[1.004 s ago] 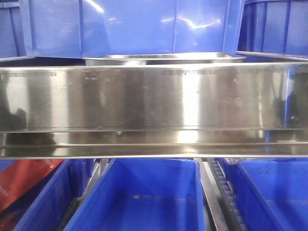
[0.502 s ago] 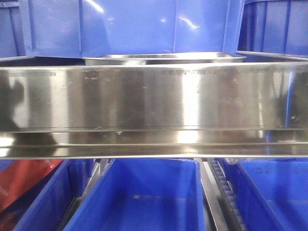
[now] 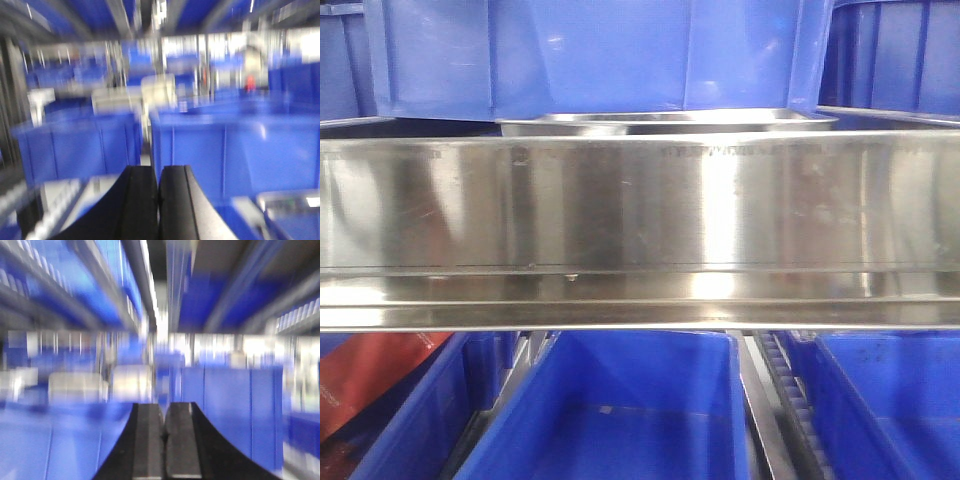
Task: Stack silver trays without gaps
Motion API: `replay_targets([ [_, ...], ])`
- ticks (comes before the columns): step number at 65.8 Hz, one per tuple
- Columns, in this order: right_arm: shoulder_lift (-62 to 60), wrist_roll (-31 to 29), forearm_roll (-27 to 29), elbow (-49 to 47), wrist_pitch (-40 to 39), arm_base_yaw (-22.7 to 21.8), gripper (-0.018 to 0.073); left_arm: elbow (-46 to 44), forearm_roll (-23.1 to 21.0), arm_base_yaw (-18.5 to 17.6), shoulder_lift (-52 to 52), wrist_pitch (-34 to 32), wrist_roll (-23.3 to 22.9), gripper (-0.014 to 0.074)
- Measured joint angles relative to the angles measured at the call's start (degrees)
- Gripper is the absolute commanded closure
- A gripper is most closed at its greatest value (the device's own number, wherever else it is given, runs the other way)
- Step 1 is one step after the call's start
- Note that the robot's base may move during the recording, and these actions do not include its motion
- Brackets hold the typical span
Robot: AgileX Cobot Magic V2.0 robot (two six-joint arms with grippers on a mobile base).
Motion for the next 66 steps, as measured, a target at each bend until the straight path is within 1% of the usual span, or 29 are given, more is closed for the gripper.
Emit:
replay_targets([
  [8, 10.31, 0.00, 0.00, -7.63, 9.81, 0.00, 0.0646, -5.29, -0.41, 0.00, 10.68, 3.49, 0.00, 0.0593],
  [11, 13.86, 0.00, 0.00, -9.88, 13.47, 0.00, 0.0646, -7.58, -1.23, 0.00, 14.06, 5.68, 0.00, 0.0593],
  [17, 21.17, 0.00, 0.11, -13.91, 19.06, 0.00, 0.0646, -11.67, -3.10, 0.00, 20.73, 10.21, 0.00, 0.0593],
  [22, 26.93, 0.00, 0.11, -16.35, 22.69, 0.00, 0.0646, -14.18, -3.98, 0.00, 25.52, 11.89, 0.00, 0.0593],
  [29, 32.30, -0.13, 0.22, -17.30, 22.72, 0.00, 0.0646, -16.28, -4.53, 0.00, 30.47, 11.29, 0.00, 0.0593],
  [42, 39.30, -0.13, 0.22, -17.34, 20.36, 0.00, 0.0646, -16.56, -4.86, 0.00, 36.75, 5.42, 0.00, 0.0593],
  [50, 42.92, -0.13, 0.22, -17.34, 16.88, 0.00, 0.0646, -16.56, -5.76, 0.00, 39.77, 2.23, 0.00, 0.0593],
  [58, 47.35, -0.13, 0.32, -17.43, 15.32, 0.00, 0.0646, -16.56, -6.51, 0.00, 42.59, 0.92, 0.00, 0.0593],
  [63, 50.45, 0.03, 0.32, -17.69, 16.71, 0.00, 0.0632, -17.02, -7.49, 0.00, 44.52, 0.86, 0.00, 0.0593],
  [66, 52.61, 1.27, 0.32, -18.33, 18.57, 0.28, 0.0626, -17.97, -8.15, 0.00, 46.34, 2.41, 0.00, 0.0593],
])
